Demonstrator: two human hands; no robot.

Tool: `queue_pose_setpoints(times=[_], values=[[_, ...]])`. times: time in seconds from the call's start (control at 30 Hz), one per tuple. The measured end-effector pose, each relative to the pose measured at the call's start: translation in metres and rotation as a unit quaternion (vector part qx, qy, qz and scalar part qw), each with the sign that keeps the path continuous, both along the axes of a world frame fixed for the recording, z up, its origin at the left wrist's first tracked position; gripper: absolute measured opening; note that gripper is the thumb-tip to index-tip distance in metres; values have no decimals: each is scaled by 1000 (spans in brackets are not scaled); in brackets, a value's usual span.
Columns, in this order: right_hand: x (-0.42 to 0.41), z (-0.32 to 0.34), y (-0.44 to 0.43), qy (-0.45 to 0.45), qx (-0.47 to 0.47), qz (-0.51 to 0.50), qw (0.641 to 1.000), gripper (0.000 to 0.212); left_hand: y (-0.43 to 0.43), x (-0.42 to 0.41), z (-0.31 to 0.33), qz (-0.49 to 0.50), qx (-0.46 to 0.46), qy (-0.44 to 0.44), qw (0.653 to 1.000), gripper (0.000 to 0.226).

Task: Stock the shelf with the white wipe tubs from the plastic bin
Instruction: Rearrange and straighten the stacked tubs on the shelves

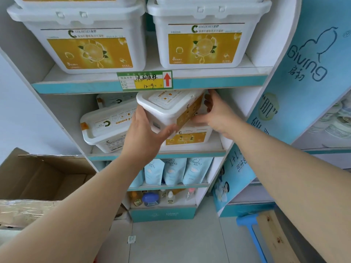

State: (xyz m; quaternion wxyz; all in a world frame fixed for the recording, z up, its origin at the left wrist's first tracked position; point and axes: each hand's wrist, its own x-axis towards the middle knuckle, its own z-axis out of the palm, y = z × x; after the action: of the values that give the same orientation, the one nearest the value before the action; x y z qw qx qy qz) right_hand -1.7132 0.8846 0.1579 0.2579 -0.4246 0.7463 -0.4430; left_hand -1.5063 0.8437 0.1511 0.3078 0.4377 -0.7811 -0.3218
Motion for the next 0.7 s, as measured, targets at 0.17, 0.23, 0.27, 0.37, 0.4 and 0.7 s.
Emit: queue_pose_setpoints(times=[0.17,0.23,0.27,0.37,0.4,0.7], values=[[1,0,5,15,-42,-47,998,67,-19,-3,4,-47,-15,-35,998,71],[1,-4,15,42,-61,-96,993,54,-27,-5,7,-79,-20,-65,995,68],[1,-8,21,49,-72,-112,990,52,-29,-7,8,-91,-28,-82,992,63],[0,-18,32,62,-92,-120,986,54,-33,-12,11,-85,-25,-77,993,38],[0,-20,34,66,-92,-112,987,54,-35,-12,11,-72,-22,-66,995,33],[5,-24,33,118,-50,-117,985,43,-25,-12,-1,-3,-45,-59,997,64]])
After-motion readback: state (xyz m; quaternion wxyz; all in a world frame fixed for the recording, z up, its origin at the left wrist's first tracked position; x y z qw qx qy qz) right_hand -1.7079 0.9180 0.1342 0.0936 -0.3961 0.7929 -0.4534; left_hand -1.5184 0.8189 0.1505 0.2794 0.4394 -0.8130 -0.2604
